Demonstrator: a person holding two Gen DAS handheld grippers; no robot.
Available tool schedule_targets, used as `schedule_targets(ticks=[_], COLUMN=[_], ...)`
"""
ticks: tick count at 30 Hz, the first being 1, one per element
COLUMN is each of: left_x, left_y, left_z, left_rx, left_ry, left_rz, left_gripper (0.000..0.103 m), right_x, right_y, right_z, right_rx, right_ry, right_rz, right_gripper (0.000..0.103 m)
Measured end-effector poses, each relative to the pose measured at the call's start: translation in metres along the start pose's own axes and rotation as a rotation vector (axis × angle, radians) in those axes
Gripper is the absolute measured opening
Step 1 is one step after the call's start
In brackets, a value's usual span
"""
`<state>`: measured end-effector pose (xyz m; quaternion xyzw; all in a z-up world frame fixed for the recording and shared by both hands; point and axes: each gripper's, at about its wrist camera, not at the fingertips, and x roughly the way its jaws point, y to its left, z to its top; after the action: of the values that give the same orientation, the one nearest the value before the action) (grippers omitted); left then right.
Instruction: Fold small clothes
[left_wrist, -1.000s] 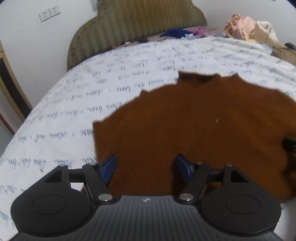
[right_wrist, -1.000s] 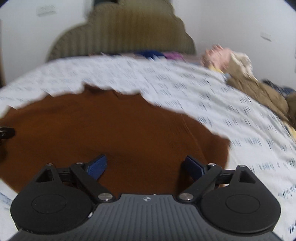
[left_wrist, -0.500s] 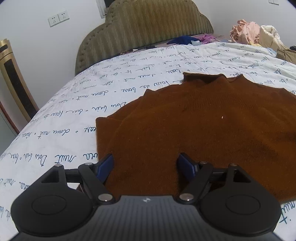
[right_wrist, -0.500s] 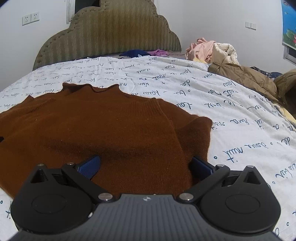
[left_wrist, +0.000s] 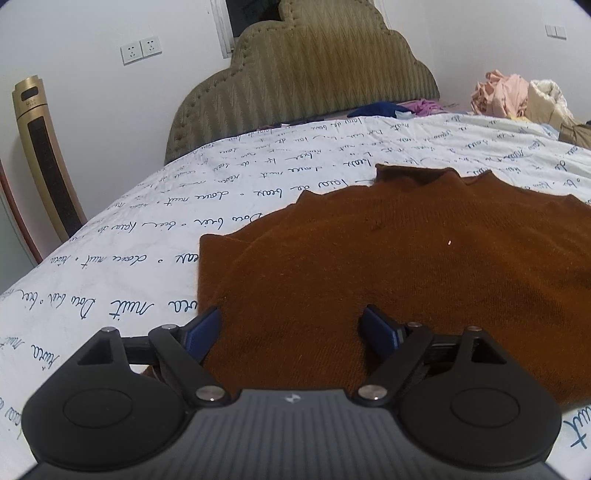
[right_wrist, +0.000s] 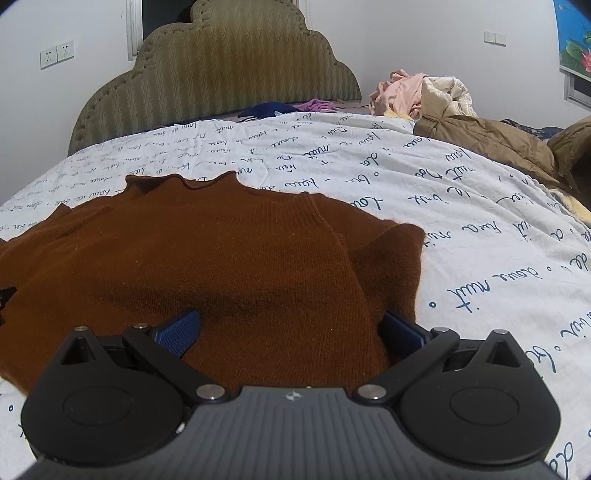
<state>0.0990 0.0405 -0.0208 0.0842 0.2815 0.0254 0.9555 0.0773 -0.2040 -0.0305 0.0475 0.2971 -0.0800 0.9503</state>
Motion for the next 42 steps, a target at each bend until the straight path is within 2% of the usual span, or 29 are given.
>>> schedule_targets(ticks=[26,39,42], left_x=[-0.003,-0.001,0.0], left_y=[0.005,0.012,0.014], left_z=[-0.003,-0.004,-0.004], left_rx=[-0.034,-0.082,-0.098], left_ry=[-0.018,-0.005,0.003], left_rz=[-0.008,-0.018,-0.024], left_gripper=[0.089,0.096,0.098], right_x=[0.002,0.001,-0.008], right_y=[0.001,0.001,0.003], right_z=[0.0,0.001,0.003], right_rx=[-0.008,-0.008,0.01], right_ry=[0.006,0.01,-0.023], right_rz=[-0.008,-0.01,-0.041], right_gripper=[0.103,0.103,0.103])
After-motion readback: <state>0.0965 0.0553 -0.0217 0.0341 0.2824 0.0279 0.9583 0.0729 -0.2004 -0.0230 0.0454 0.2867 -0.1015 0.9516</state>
